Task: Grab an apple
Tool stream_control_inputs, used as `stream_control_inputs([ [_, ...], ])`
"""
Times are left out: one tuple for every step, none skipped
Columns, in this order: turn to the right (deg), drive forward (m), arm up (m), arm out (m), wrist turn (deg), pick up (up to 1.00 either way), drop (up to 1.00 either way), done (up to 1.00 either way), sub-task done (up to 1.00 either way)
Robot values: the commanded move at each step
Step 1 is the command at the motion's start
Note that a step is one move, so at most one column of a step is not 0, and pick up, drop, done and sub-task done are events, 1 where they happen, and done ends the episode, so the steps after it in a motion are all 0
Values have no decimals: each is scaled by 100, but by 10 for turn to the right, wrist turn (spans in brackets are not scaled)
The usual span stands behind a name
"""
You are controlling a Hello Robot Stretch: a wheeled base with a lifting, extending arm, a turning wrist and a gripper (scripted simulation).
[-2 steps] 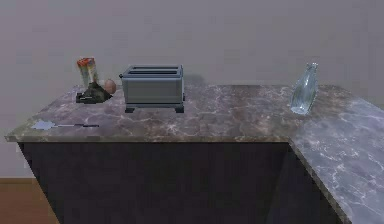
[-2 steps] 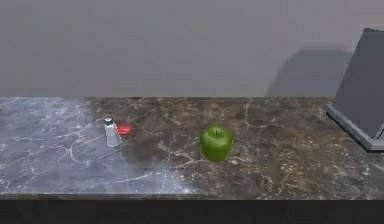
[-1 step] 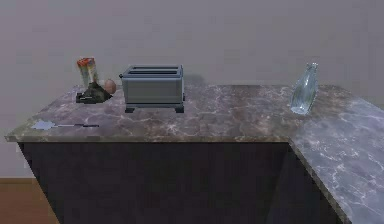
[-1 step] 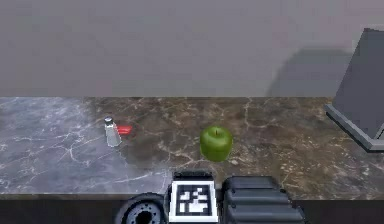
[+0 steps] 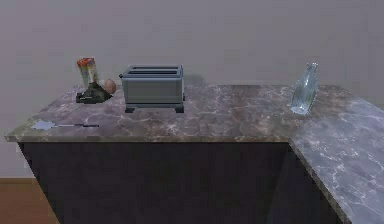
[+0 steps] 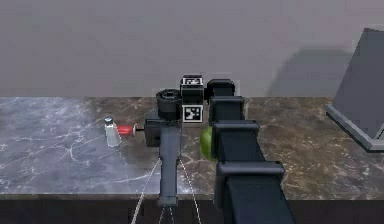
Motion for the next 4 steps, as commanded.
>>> stream_control_inputs([
  [0,0,0,0,450,0,0,0,0],
  [0,0,0,0,450,0,0,0,0],
  [0,0,0,0,450,0,0,0,0],
  [0,0,0,0,450,0,0,0,0],
])
